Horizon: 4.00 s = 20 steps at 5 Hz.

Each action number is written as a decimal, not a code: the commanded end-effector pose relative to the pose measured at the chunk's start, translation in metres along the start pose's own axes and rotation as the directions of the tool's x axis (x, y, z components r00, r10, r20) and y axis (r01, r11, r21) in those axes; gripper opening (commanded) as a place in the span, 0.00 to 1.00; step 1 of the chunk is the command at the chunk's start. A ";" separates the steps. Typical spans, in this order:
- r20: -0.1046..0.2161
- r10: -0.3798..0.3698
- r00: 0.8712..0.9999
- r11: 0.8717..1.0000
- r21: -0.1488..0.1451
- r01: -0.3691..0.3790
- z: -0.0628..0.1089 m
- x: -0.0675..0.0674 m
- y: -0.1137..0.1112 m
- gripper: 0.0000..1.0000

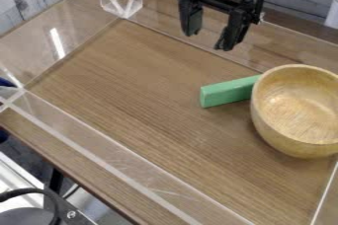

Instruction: Put the green block in the brown bowl

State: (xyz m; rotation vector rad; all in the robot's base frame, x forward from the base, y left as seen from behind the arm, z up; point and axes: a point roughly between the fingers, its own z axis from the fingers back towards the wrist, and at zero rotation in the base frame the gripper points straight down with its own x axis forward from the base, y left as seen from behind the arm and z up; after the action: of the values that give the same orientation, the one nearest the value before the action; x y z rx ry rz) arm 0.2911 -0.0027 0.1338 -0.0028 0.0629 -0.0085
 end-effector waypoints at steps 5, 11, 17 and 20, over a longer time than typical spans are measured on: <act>-0.001 -0.545 0.839 0.829 0.149 0.539 -0.070 0.003 -0.030 1.00; 0.107 -0.631 0.768 0.775 0.134 0.618 -0.085 0.020 -0.017 0.00; 0.049 -0.661 0.749 0.750 0.083 0.656 -0.111 0.044 -0.014 0.00; 0.034 -0.678 0.734 0.735 0.040 0.677 -0.111 0.034 -0.010 0.00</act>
State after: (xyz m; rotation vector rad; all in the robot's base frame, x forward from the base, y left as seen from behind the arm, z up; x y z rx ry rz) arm 0.3184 -0.0163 0.0169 -0.0023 0.0224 -0.7615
